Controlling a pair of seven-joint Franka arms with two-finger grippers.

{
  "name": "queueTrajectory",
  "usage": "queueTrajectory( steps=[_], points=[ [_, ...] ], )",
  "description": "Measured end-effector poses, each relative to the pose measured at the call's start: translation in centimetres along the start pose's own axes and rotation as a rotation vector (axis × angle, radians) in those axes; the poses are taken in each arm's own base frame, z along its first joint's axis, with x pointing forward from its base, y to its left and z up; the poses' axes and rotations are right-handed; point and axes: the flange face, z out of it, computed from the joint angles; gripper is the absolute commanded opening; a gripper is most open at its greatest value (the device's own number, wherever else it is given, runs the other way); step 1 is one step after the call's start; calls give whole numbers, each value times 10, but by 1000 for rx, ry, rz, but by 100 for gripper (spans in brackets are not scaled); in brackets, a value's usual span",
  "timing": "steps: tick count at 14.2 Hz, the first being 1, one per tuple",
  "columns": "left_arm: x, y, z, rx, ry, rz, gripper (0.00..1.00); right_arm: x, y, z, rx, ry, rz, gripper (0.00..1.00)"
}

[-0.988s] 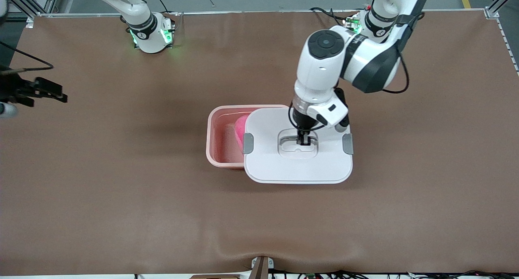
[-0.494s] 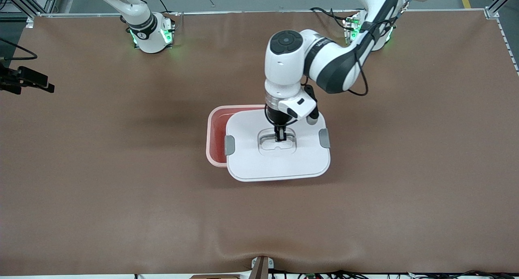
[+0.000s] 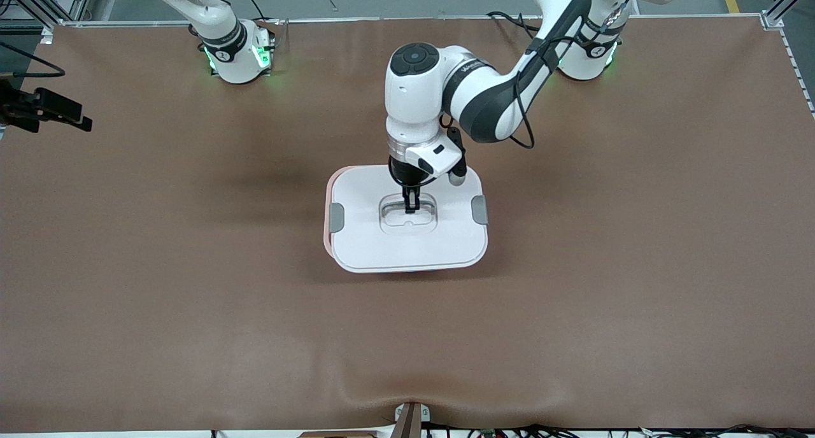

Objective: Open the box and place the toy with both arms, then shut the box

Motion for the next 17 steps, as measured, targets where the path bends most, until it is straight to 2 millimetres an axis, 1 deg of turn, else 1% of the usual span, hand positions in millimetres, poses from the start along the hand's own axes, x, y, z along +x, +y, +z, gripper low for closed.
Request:
queueTrajectory(
  steps=[1,3,5,7,9,11,15,17],
  points=[
    [-1,-1,1,-6,4,-9,0,-1,-2,-1,-1,-1,-1,100],
    [-4,-5,5,-35,23,-27,0,-2,1,-3,-1,3,6,100],
    [-11,-14,11,-45,32,-31,0,-4,3,-3,0,-1,10,100],
    [-15,-20,13,-41,31,-21,0,-4,0,-5,-2,1,3,100],
    [-17,-22,13,-41,30,-17,0,-3,-7,-12,-9,37,-10,100],
    [-18,-25,16,-37,31,-14,0,-2,-6,-18,-20,63,-8,100],
    [-24,-34,29,-29,26,1,0,0,-1,-20,-26,79,1,100],
    [-26,-36,32,-28,22,4,0,2,0,-22,-27,99,3,100]
  ],
)
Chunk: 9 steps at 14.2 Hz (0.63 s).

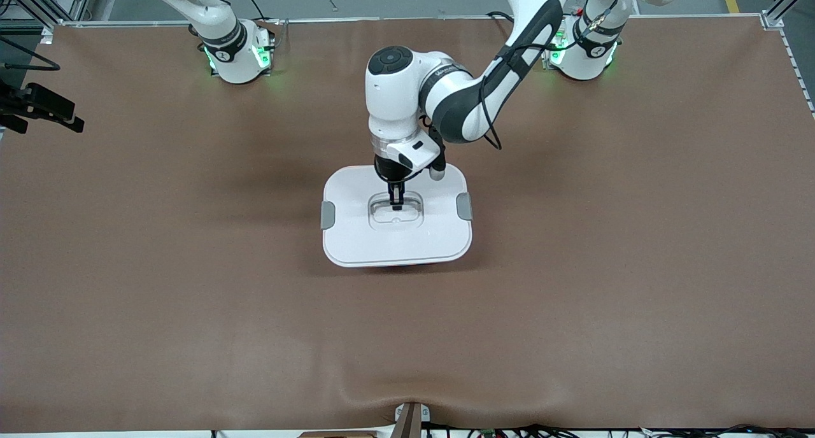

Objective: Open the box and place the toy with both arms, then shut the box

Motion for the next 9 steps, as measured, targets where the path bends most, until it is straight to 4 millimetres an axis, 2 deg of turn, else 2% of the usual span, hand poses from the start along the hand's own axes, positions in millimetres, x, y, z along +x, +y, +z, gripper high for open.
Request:
queueTrajectory(
  steps=[5,9],
  points=[
    [-2,-2,7,-1,-11,6,0,4,3,-3,-7,38,6,100],
    [-2,-3,8,-1,-12,7,0,9,17,0,-7,48,30,100]
  ],
)
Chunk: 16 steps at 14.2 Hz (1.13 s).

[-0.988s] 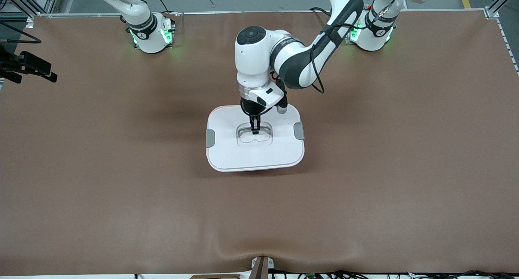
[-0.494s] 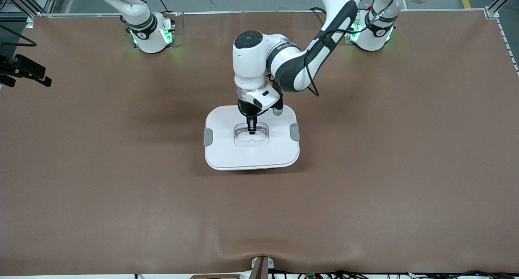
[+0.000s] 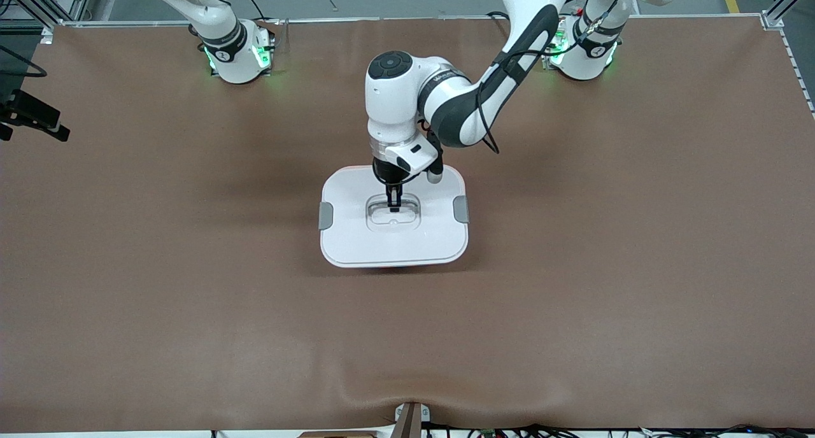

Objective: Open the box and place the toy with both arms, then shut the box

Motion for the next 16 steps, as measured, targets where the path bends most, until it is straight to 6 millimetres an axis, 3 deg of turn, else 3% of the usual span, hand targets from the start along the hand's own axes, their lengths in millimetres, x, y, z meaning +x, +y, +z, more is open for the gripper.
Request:
queueTrajectory(
  steps=[4,16],
  points=[
    [-5,-7,0,3,-2,10,0,10,-4,14,-1,-15,-8,100],
    [-4,-10,6,9,9,11,0,10,-2,11,-2,-7,-3,100]
  ],
)
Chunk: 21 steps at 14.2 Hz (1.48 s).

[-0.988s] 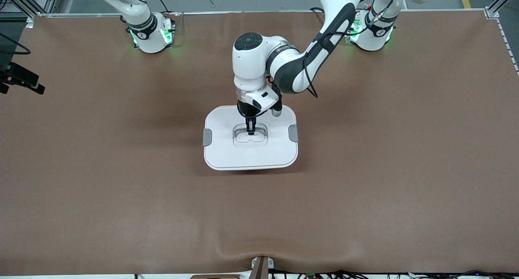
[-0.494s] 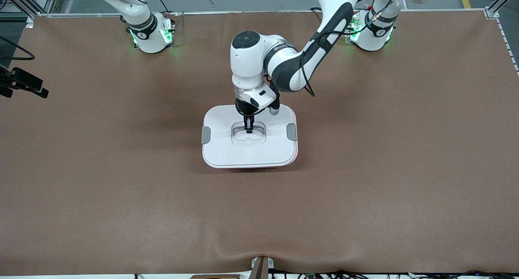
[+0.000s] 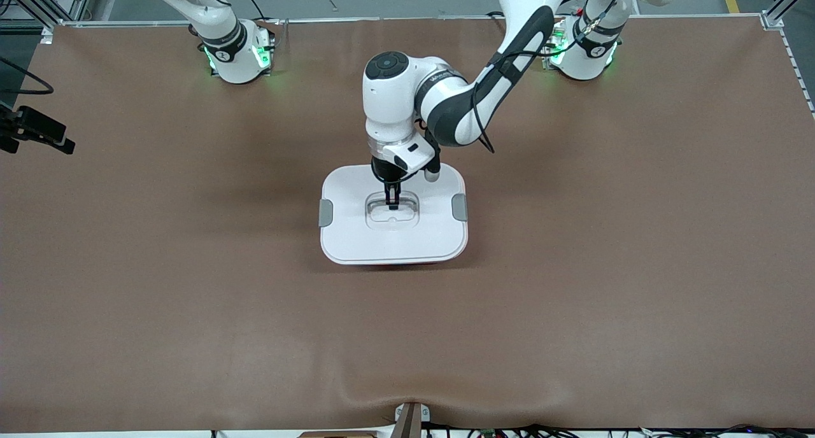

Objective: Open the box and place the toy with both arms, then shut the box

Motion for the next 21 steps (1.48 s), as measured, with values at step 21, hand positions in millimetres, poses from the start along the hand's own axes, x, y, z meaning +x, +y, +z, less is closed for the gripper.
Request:
queueTrajectory(
  steps=[21],
  points=[
    [0,-8,1,-2,27,26,0,4,15,0,-3,7,26,100]
  ],
)
